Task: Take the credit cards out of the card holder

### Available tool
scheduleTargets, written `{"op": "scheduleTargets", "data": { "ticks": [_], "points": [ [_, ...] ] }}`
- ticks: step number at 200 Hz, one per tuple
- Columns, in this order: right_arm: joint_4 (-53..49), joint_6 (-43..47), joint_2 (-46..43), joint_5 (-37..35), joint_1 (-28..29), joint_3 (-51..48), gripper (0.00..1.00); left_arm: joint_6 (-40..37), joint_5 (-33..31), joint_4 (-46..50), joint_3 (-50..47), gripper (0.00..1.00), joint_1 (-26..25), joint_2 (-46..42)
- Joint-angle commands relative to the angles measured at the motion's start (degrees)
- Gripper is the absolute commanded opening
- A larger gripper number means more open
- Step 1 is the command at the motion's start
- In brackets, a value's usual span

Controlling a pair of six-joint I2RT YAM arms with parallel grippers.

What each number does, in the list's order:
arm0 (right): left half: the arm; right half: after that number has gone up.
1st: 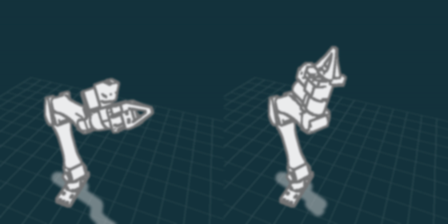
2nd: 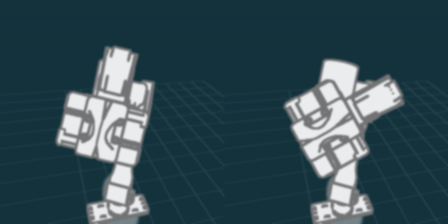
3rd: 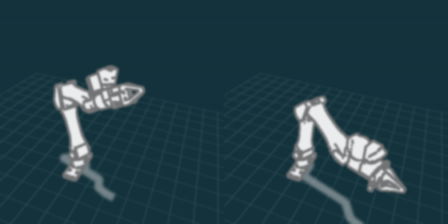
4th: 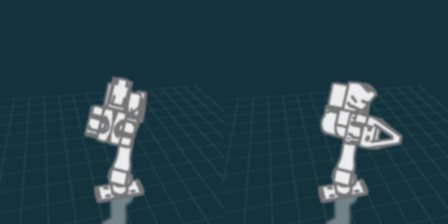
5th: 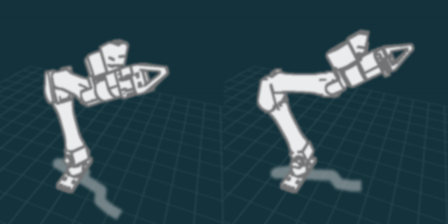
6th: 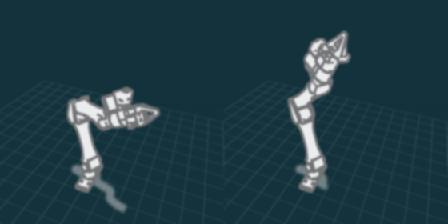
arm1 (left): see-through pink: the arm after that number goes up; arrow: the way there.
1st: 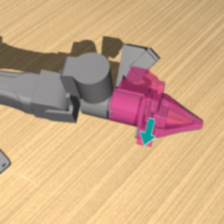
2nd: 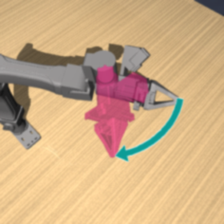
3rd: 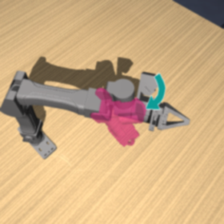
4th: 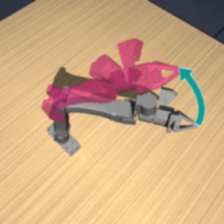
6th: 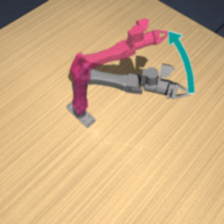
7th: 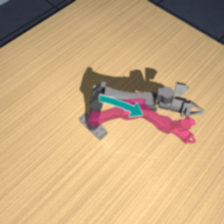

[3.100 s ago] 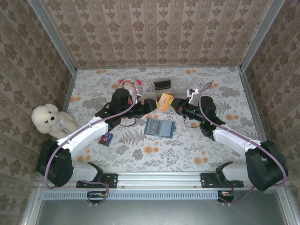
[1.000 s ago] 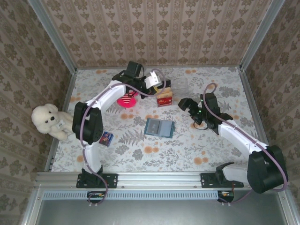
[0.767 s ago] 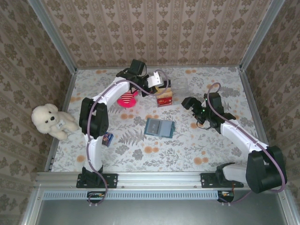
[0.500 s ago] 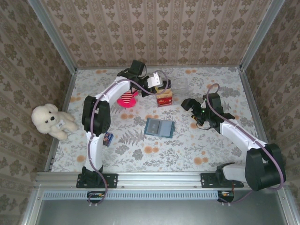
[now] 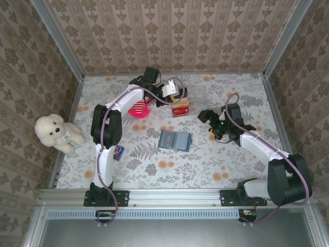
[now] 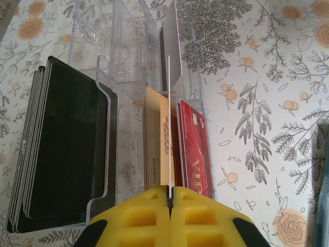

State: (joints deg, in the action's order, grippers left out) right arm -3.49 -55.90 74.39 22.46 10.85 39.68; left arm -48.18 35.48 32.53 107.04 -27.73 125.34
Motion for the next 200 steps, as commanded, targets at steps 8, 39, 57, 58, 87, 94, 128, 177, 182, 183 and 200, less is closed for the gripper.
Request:
{"op": "scheduleTargets", "data": {
  "ticks": [8, 39, 57, 58, 87, 94, 128, 177, 182, 183, 200],
  "points": [
    [0.7, -1.2, 0.6, 1.3, -0.1, -1.0, 1.00, 1.4, -1.0, -1.6, 1.9, 0.00, -0.7, 2.4],
    [0.8, -1.3, 0.7, 1.5, -0.2, -0.9, 1.00, 1.4, -3.2, -1.9, 2.8, 0.00, -1.3, 3.4],
    [0.9, -1.2, 0.7, 1.9, -0.2, -0.8, 1.00, 1.4, -4.1, -2.0, 3.3, 0.00, -1.5, 3.9],
    [0.9, -1.2, 0.7, 1.9, -0.2, -0.8, 1.00, 1.4, -4.0, -2.0, 3.4, 0.00, -1.5, 3.9],
    [0.7, -1.1, 0.7, 2.1, -0.1, -0.7, 1.00, 1.4, -4.9, -2.3, 3.6, 0.00, -1.5, 4.1],
    [0.7, -1.1, 0.8, 2.1, -0.1, -0.7, 1.00, 1.4, -4.9, -2.3, 3.6, 0.00, -1.5, 4.1],
    [0.9, -1.1, 1.1, 2.5, -0.2, -0.7, 1.00, 1.1, -5.6, -2.3, 3.6, 0.05, -1.5, 4.1],
    [0.8, -1.0, 1.4, 2.7, -0.2, -0.4, 1.00, 0.4, -6.5, -2.1, 3.3, 0.14, -1.5, 3.7],
    [0.8, -0.9, 1.3, 2.7, -0.2, -0.4, 1.00, 0.4, -6.5, -2.1, 3.3, 0.15, -1.4, 3.6],
    [0.8, -1.0, 1.4, 2.7, -0.2, -0.4, 1.00, 0.4, -6.5, -2.1, 3.3, 0.15, -1.4, 3.6],
    [1.0, -1.0, 1.5, 2.9, -0.2, -0.4, 1.00, 0.3, -6.6, -2.0, 3.3, 0.19, -1.3, 3.4]
  ]
}}
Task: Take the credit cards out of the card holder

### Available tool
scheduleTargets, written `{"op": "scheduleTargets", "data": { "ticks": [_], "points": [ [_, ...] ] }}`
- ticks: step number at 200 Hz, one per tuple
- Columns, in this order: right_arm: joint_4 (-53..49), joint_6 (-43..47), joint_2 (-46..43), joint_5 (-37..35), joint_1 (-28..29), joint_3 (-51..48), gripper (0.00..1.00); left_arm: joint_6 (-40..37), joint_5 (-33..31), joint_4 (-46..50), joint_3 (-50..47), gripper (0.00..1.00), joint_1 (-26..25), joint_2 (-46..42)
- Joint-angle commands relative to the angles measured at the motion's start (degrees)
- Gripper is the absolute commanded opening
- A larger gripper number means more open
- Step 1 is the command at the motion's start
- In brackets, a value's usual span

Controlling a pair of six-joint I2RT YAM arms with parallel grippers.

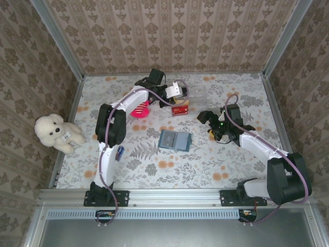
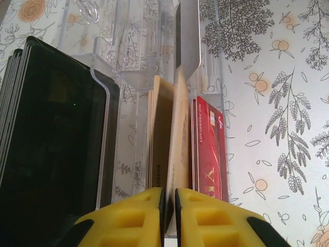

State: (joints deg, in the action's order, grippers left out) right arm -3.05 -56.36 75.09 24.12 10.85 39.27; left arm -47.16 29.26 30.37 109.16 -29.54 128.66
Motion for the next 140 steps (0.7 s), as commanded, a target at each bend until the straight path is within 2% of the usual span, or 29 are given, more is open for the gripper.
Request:
{"op": "scheduleTargets", "data": {
  "ticks": [1, 40, 77, 91, 107, 140],
  "points": [
    [0.5, -0.5, 0.7, 1.2, -0.2, 0.1, 1.00, -0.7, -0.4, 0.2, 1.2, 0.19, 0.5, 0.0],
    [0.7, -0.6, 0.8, 1.6, -0.2, 0.2, 1.00, 1.4, 1.5, -0.2, 0.6, 0.27, 1.0, -2.2],
    [-0.7, 0.6, 0.4, 1.4, 0.3, 1.0, 1.00, 10.4, 3.3, -6.0, -4.2, 0.33, 2.4, -8.7],
    [-3.8, 2.3, -0.2, -0.5, 1.7, 2.6, 1.00, 15.5, 0.0, -8.6, -7.1, 0.38, 2.7, -11.9],
    [-8.6, 4.3, -1.1, -3.8, 4.7, 5.5, 0.99, 21.4, -6.9, -12.2, -11.5, 0.45, 2.7, -15.5],
    [-17.4, 8.6, 0.2, -12.4, 13.3, 12.8, 0.98, 30.0, -18.1, -17.5, -22.9, 0.66, 3.0, -23.2]
  ]
}}
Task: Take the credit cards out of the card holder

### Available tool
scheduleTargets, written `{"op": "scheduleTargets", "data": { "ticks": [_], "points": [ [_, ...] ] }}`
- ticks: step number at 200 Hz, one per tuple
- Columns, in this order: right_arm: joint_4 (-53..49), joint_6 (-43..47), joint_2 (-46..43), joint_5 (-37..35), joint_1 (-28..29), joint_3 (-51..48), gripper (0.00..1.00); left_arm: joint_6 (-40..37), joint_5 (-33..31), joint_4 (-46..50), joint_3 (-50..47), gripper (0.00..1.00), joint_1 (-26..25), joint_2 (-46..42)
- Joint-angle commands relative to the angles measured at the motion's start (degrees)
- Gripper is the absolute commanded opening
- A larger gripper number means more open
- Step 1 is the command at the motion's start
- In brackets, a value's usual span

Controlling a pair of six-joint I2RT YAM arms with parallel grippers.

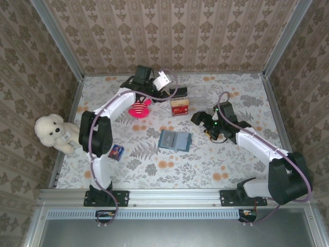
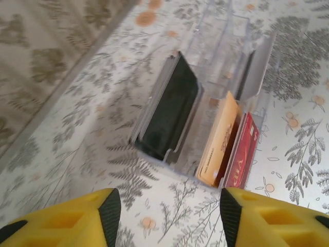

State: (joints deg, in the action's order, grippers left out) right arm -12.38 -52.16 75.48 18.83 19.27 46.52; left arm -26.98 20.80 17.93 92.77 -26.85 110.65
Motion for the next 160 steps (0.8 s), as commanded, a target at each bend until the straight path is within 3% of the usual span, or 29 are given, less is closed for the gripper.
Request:
{"op": "scheduleTargets", "data": {
  "ticks": [1, 16, 66, 71, 129, 160],
  "points": [
    [-8.2, 4.5, -0.1, -7.3, 5.1, 5.7, 0.98, 10.2, -10.0, -5.1, -6.7, 0.66, 0.4, -5.4],
    [-8.8, 4.7, 1.8, -9.4, 8.6, 7.4, 0.96, 14.4, -15.6, -5.2, -10.8, 0.73, 0.4, -8.5],
    [-12.0, 4.2, 12.9, -17.1, 19.9, 15.3, 0.91, 26.3, -19.8, -6.0, -25.2, 0.94, 6.9, -20.7],
    [-12.9, 4.3, 14.2, -18.1, 20.7, 16.3, 0.91, 27.1, -20.1, -6.0, -26.4, 1.00, 7.3, -21.9],
    [-19.8, 3.7, 25.7, -23.3, 24.5, 23.9, 0.91, 39.2, -20.9, -7.2, -38.6, 1.00, 9.9, -32.9],
    [-26.3, 4.4, 30.9, -27.7, 26.2, 29.0, 0.93, 45.6, -20.4, -4.8, -39.5, 1.00, 10.0, -35.5]
  ]
}}
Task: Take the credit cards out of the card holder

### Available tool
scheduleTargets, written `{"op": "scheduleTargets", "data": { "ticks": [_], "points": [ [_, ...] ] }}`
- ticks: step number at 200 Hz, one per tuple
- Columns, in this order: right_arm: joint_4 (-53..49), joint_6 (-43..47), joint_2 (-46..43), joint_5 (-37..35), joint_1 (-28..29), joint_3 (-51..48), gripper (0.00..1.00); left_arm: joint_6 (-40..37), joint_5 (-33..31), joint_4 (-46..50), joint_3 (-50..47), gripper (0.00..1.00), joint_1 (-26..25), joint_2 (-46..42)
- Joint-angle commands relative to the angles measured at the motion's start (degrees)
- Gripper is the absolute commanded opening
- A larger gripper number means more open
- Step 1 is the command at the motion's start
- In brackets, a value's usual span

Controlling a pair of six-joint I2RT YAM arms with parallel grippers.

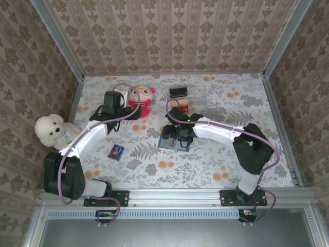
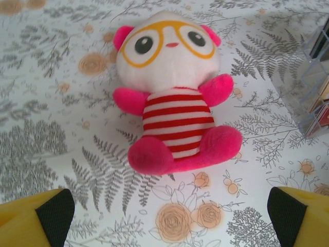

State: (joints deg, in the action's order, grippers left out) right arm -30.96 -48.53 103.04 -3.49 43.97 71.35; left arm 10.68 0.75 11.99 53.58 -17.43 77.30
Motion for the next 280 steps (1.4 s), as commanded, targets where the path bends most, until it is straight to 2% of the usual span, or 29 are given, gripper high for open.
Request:
{"op": "scheduleTargets", "data": {
  "ticks": [1, 35, 85, 127, 183, 212, 227, 251, 280],
  "points": [
    [-7.8, 0.8, 3.5, -5.4, 1.5, 4.3, 0.93, 8.1, -0.3, 1.3, -0.3, 1.00, 0.6, -2.2],
    [-10.9, 1.2, 8.3, -6.5, 2.2, 7.6, 0.97, 9.7, 1.5, 4.6, 1.0, 1.00, 0.6, -2.9],
    [-14.2, 1.0, 11.2, -9.7, 2.3, 8.1, 0.94, 10.7, 8.0, -1.2, -1.6, 1.00, 0.5, -2.9],
    [-16.6, 1.4, 14.1, -11.9, 2.0, 8.1, 0.94, 13.1, 10.9, 1.0, -0.8, 1.00, 0.5, -1.3],
    [-8.9, 1.8, 10.9, -6.7, 0.5, 2.2, 0.80, 16.3, 17.9, 1.8, -1.0, 0.96, 0.5, 2.1],
    [-5.2, 1.8, 8.7, -3.8, -0.8, -1.2, 0.76, 18.1, 28.7, -1.9, -1.6, 0.95, 0.5, 5.3],
    [-4.7, 2.0, 8.5, -3.1, -1.4, -1.9, 0.71, 19.2, 32.7, -3.1, -1.3, 0.93, 0.2, 7.4],
    [-3.7, 1.9, 8.5, -2.2, -1.9, -2.7, 0.63, 19.0, 34.8, -2.0, 0.3, 0.89, -1.6, 10.3],
    [-1.7, 1.7, 7.9, -1.0, -2.5, -4.1, 0.61, 18.9, 37.6, -0.6, 2.3, 0.82, -4.6, 13.0]
  ]
}}
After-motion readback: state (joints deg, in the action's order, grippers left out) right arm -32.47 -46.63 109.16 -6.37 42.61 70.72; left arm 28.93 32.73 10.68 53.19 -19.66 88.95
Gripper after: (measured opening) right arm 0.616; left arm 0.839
